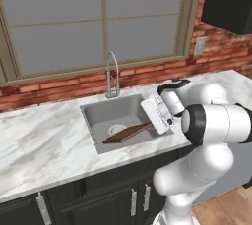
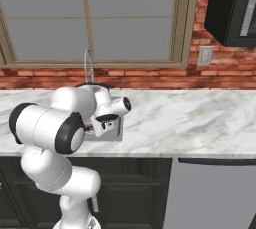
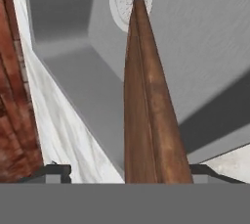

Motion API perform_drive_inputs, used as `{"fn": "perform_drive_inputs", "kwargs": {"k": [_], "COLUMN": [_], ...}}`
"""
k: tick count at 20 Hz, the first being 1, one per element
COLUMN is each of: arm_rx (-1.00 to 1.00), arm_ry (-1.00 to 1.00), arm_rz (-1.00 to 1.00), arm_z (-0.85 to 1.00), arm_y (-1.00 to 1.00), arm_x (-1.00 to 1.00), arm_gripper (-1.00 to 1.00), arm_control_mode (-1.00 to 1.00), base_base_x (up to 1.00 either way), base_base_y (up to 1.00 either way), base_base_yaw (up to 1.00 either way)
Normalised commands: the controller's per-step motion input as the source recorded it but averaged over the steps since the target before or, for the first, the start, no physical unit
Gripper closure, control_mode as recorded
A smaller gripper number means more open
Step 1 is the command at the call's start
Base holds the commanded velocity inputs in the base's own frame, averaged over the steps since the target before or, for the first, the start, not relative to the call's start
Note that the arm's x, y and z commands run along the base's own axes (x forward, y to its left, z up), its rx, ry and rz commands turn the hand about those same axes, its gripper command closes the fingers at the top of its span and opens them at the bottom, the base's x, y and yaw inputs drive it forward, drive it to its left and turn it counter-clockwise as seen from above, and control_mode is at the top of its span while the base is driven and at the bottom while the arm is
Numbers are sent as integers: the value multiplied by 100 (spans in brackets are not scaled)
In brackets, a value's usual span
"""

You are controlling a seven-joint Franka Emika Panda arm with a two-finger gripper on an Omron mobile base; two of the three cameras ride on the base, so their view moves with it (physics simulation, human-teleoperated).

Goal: Move the cutting board and knife to the sink. Then move spray from the cabinet to the counter.

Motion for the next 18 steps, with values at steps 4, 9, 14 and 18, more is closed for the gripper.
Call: {"fn": "perform_drive_inputs", "kwargs": {"k": [4, 9, 14, 18], "arm_rx": [0, -3, -37, -44], "arm_ry": [0, 0, 9, 35], "arm_rz": [-4, -12, 0, 0], "arm_z": [-5, -14, 13, 26], "arm_y": [4, -14, -7, -12], "arm_x": [-12, -3, 0, 12], "arm_gripper": [-100, -100, -100, -100], "arm_control_mode": [-100, -100, -100, -100], "base_base_x": [0, 0, 0, 0], "base_base_y": [0, 0, 0, 0], "base_base_yaw": [0, 0, 0, 0]}}
